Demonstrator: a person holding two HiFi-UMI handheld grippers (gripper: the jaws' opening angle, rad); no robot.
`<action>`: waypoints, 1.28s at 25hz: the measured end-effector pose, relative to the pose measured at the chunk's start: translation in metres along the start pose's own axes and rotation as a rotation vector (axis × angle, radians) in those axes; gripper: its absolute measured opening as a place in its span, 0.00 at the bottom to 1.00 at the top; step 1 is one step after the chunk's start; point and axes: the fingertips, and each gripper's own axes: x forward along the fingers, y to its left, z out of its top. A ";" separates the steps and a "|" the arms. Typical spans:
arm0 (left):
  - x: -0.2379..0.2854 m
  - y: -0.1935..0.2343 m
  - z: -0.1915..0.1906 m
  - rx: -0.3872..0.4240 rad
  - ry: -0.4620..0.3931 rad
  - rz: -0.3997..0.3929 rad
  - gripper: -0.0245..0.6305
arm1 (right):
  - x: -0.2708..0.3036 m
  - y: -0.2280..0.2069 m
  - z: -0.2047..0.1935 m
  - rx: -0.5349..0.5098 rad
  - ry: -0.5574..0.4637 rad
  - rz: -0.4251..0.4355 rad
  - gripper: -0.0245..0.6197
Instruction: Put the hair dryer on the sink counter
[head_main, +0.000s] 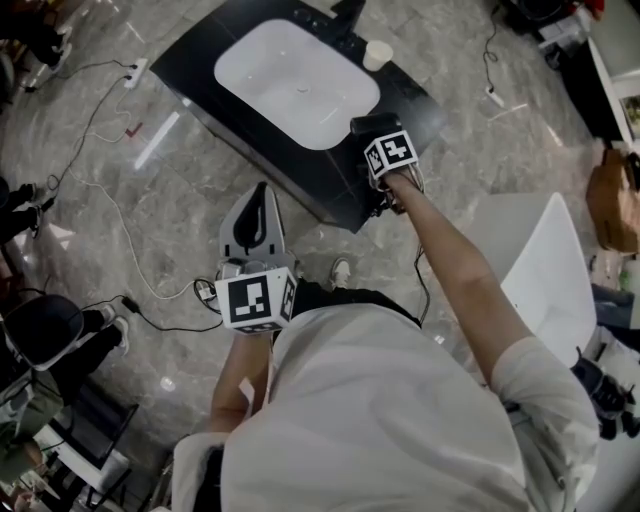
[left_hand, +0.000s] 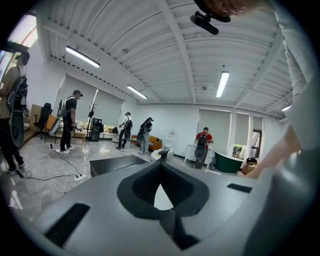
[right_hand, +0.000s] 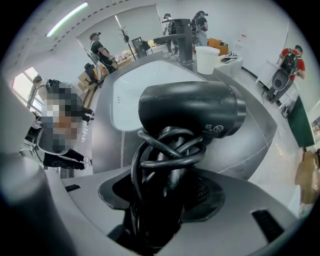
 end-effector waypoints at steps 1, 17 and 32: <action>0.000 0.001 0.000 -0.002 0.000 0.000 0.04 | 0.000 0.000 0.000 0.000 0.003 -0.002 0.42; -0.005 -0.002 0.001 -0.001 -0.001 -0.032 0.04 | -0.010 -0.002 -0.007 0.045 -0.014 0.008 0.48; -0.032 -0.003 0.004 0.023 -0.007 -0.009 0.04 | -0.022 -0.001 -0.007 -0.001 -0.119 -0.050 0.42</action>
